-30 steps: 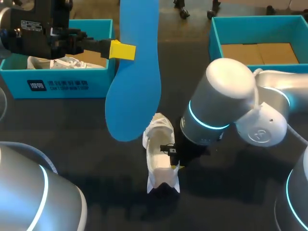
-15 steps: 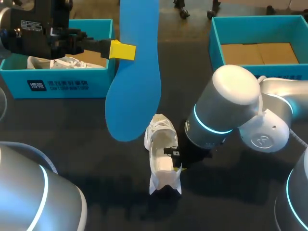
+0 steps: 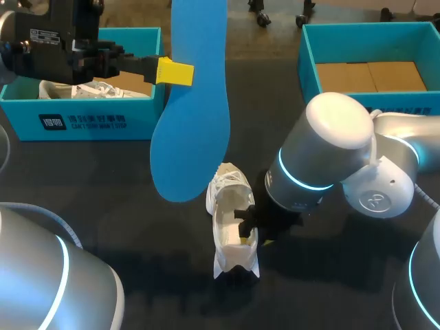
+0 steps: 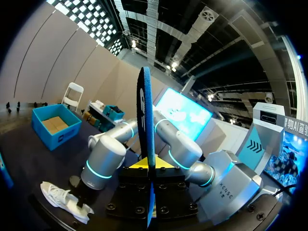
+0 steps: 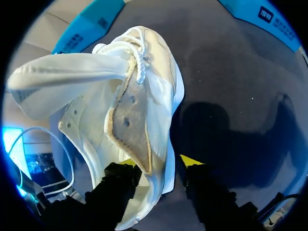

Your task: Take the shoe out of the shoebox, open the shoe tongue, remove and reinsert the insole, then place the shoe into the shoebox

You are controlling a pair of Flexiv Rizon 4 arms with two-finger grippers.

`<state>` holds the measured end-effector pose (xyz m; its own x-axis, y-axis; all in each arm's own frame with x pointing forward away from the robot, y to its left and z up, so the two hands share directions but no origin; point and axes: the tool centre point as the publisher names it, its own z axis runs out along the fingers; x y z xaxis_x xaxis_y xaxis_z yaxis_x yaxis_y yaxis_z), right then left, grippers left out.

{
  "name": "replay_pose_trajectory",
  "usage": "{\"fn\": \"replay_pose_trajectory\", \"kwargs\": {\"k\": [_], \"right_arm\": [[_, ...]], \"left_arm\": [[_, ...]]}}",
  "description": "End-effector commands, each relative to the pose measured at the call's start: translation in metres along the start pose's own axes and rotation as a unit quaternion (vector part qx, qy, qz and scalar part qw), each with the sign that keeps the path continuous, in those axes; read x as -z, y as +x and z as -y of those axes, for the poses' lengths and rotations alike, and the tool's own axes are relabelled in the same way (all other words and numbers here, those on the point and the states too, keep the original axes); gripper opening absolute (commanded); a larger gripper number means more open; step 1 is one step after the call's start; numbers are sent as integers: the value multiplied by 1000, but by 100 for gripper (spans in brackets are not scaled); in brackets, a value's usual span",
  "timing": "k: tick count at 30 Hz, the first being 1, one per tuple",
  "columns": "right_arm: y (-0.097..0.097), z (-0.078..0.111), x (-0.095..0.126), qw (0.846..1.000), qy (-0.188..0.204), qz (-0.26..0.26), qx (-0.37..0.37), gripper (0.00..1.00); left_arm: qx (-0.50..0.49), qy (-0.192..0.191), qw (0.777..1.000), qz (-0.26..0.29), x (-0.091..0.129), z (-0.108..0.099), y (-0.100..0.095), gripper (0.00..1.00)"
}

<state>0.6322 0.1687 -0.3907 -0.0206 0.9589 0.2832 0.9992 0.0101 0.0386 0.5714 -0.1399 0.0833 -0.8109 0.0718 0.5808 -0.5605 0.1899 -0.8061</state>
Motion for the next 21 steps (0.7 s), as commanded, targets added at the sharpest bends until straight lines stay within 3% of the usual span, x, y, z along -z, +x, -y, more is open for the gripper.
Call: {"fn": "replay_pose_trajectory", "kwargs": {"k": [1,8,18,21], "right_arm": [[2,2,12,1000,-3,-4,-2,100],[15,4,48,999,-19,-35,2,100],[16,-1,92,997,5,-81,9,100],[15,-1,96,996,10,-86,15,100]], "left_arm": [[0,0,1000,0,-1,0,-1,0],[0,0,1000,0,-1,0,-1,0],[0,0,1000,0,-1,0,-1,0],[0,0,1000,0,-1,0,-1,0]]}}
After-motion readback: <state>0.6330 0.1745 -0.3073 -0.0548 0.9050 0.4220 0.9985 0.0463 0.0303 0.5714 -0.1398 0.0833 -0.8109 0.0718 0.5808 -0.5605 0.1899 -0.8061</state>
